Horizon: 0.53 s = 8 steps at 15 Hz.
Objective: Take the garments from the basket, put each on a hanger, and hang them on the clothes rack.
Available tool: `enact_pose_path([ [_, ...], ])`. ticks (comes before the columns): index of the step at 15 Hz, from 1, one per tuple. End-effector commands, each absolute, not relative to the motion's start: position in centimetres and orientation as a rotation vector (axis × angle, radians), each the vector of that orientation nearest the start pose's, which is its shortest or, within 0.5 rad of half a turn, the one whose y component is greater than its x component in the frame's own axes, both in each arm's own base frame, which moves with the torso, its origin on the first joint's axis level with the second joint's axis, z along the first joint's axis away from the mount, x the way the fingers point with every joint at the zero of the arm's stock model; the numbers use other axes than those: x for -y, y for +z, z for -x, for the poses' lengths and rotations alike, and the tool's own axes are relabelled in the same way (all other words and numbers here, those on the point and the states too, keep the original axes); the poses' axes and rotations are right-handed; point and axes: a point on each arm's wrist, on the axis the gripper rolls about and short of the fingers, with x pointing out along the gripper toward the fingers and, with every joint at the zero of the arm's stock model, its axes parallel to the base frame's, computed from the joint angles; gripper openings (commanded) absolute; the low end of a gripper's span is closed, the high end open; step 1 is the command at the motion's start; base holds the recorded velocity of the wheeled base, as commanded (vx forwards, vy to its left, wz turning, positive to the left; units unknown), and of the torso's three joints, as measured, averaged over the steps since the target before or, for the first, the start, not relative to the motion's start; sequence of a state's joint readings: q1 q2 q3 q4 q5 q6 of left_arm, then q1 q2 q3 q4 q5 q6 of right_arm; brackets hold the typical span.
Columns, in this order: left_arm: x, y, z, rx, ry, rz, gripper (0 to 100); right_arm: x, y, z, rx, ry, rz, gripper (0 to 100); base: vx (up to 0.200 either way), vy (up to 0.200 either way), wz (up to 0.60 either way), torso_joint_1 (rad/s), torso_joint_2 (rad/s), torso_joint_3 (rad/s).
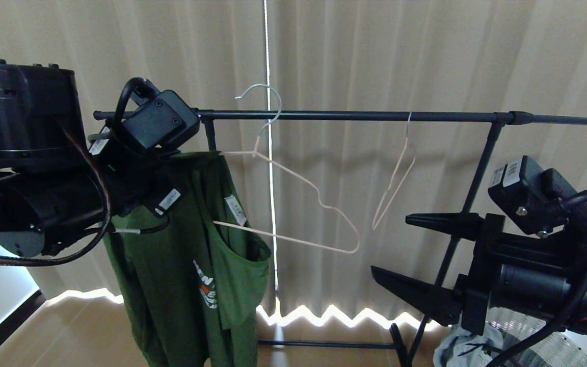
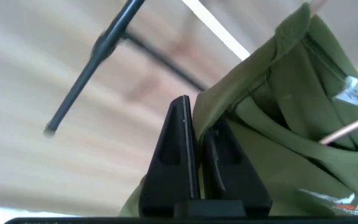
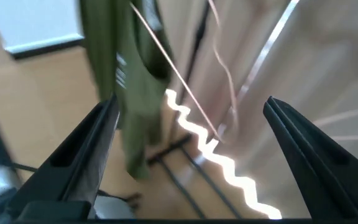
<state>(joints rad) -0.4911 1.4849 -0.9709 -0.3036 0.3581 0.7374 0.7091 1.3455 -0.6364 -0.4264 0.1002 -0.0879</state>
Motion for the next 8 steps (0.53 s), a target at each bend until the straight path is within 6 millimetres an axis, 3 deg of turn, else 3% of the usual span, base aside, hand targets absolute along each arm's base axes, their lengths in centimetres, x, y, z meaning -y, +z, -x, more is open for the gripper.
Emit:
enact_pose_path([
  [1, 11.7, 25.8, -23.6, -0.132, -0.170, -0.811, 0, -13.8, 20.2, -15.9, -0.259, 0.808, 0.178, 100, 0.000, 0.000, 0.00, 0.000, 0.00, 0.000],
  [3, 11.9, 26.3, -24.1, -0.110, -0.078, -0.755, 0, -13.7, 19.1, -15.7, -0.297, 0.793, 0.194, 100, 0.000, 0.000, 0.00, 0.000, 0.00, 0.000],
  [8, 13.0, 27.7, -24.3, -0.029, -0.078, -0.580, 0, -15.0, 15.8, -16.0, -0.334, 0.819, 0.147, 100, 0.000, 0.000, 0.00, 0.000, 0.00, 0.000],
])
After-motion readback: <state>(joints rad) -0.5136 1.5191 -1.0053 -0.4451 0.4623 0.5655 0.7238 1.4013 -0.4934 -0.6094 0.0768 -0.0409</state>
